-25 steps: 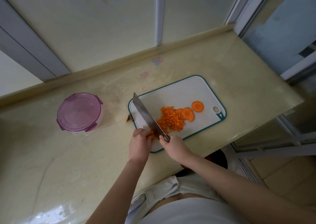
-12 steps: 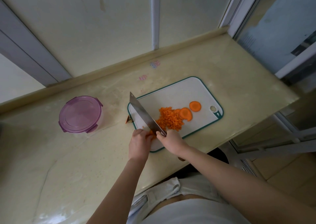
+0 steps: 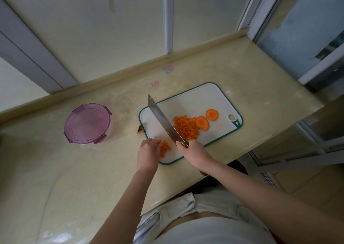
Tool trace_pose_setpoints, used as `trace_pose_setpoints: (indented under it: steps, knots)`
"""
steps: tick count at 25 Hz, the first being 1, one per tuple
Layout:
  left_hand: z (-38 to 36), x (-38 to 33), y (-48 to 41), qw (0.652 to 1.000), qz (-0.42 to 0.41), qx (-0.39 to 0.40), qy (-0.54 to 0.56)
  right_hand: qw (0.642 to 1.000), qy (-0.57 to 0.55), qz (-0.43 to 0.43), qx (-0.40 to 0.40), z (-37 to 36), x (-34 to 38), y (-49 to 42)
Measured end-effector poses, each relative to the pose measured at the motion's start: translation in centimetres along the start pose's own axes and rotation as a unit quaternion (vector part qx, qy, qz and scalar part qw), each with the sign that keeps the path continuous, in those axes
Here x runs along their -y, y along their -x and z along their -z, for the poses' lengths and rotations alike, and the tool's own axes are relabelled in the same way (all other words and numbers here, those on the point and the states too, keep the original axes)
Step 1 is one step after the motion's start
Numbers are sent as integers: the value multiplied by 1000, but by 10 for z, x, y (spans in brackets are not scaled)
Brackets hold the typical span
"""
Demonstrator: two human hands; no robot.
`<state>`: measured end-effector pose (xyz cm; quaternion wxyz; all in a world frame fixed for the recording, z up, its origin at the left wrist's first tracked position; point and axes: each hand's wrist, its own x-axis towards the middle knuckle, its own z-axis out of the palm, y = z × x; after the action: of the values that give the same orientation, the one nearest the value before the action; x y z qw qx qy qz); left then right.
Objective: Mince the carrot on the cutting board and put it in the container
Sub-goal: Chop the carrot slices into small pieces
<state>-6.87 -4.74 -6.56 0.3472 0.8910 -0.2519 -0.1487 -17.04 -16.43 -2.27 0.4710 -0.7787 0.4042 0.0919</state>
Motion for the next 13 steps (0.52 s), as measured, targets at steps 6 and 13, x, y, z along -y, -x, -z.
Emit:
trace_pose_setpoints:
  steps: [6, 13]
  knots:
    - [7, 13, 10, 992, -14, 53, -117, 999, 38, 7, 33, -5, 7, 10]
    - [2, 8, 8, 997, -1, 47, -66, 997, 60, 2, 41, -13, 9, 10]
